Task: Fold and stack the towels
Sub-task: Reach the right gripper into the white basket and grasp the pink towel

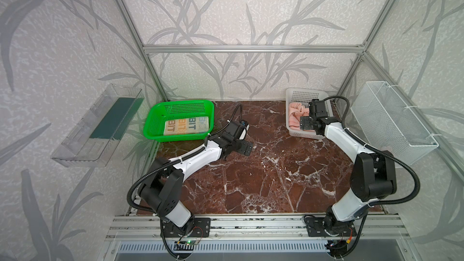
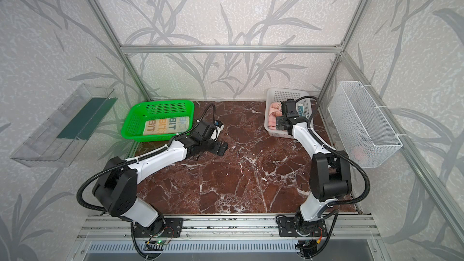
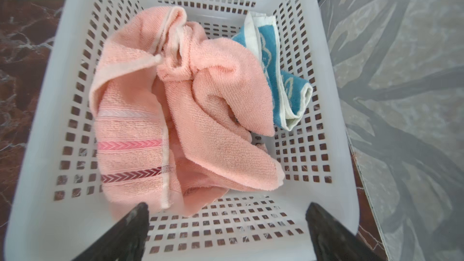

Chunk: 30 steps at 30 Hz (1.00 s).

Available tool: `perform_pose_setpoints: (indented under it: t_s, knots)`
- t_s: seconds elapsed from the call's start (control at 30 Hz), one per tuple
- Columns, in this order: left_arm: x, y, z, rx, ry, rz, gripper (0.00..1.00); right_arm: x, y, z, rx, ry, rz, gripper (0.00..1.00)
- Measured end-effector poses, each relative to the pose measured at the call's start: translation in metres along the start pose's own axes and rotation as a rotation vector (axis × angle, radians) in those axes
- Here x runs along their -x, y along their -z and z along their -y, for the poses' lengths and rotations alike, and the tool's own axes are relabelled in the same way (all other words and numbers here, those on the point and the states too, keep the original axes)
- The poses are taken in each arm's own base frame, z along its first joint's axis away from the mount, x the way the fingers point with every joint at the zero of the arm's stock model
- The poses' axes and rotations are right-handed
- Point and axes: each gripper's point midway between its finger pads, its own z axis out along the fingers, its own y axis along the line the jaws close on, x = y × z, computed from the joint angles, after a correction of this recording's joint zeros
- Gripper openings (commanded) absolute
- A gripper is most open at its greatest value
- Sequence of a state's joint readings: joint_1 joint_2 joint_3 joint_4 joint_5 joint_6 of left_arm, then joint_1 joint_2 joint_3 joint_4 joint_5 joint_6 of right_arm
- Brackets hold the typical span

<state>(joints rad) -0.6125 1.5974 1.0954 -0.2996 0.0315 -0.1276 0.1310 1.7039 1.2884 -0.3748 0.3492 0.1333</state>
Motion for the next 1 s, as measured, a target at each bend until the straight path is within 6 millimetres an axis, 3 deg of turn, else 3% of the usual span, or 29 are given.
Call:
perform_pose_setpoints:
  t_s: [0.2, 0.57, 0.63, 0.9, 0.93, 1.0]
  knots:
    - [0.003, -0.006, 0.001, 0.027, -0.017, -0.034, 0.99, -0.018, -0.033, -0.007, -0.004, 0.025, -0.085, 0.96]
    - [-0.005, -0.006, -0.004, 0.06, -0.022, -0.072, 0.99, -0.017, -0.054, -0.001, -0.019, 0.02, -0.112, 0.82]
    - [-0.005, -0.006, -0.004, 0.06, -0.022, -0.072, 0.99, -0.018, -0.058, 0.002, -0.023, 0.016, -0.119, 0.74]
    - [-0.005, -0.006, -0.004, 0.065, -0.024, -0.072, 0.99, -0.016, -0.079, 0.005, 0.002, 0.033, -0.146, 0.06]
    - [-0.005, -0.006, -0.004, 0.066, -0.024, -0.072, 0.99, -0.016, -0.079, 0.005, 0.006, 0.039, -0.148, 0.0]
    - [-0.005, -0.006, -0.004, 0.067, -0.024, -0.072, 0.99, -0.013, -0.077, 0.004, 0.015, 0.059, -0.145, 0.0]
